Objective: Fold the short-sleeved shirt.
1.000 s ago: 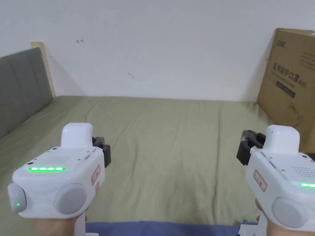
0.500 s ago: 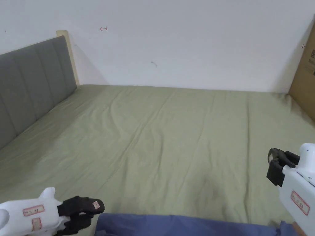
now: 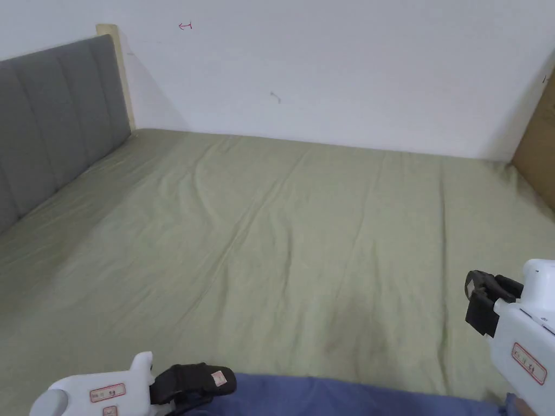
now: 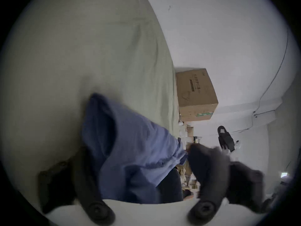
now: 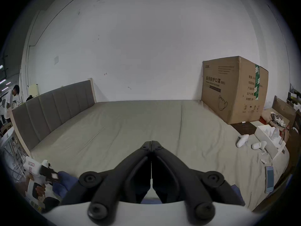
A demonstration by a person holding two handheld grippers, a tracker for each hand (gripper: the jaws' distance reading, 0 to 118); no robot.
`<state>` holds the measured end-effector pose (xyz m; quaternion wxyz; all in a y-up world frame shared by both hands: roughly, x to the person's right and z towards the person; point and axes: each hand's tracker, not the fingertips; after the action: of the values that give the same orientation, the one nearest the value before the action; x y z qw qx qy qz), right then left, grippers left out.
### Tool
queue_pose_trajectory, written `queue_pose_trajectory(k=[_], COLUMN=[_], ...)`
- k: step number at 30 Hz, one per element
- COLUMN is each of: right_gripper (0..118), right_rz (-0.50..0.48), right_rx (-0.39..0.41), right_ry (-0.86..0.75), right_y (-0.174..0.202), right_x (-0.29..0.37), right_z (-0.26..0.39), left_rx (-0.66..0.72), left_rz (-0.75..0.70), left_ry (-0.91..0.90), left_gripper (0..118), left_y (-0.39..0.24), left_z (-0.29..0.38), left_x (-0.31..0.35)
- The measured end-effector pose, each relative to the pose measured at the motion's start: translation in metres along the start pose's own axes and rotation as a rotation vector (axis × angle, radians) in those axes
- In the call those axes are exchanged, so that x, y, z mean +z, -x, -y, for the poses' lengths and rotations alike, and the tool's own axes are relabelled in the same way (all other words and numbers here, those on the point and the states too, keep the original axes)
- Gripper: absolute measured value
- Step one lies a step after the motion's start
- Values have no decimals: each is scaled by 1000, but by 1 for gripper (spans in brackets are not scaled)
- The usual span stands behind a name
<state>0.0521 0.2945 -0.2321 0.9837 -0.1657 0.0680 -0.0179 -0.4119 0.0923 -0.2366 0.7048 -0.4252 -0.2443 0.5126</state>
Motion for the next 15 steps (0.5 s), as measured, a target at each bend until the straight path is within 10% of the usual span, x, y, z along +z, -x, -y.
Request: queue_pose_trajectory(k=[2, 3, 9, 15], right_gripper=[0, 0, 0, 0], right_rz=[-6, -5, 8, 21], right_rx=[-1, 2, 10, -38], right_ry=[5, 7, 1, -18], right_y=[0, 2, -5, -17], right_x=[0, 0, 5, 10], right_z=[0, 0, -6, -7], left_rx=[-1, -22, -84, -137], left_rz=[-95, -221, -122, -356], left_ry=[10, 15, -85, -212], left_gripper=[52, 6, 5, 5], left_y=[5, 6, -9, -25], left_z=[-1, 0, -6, -27], left_x=[-13, -20, 18, 86])
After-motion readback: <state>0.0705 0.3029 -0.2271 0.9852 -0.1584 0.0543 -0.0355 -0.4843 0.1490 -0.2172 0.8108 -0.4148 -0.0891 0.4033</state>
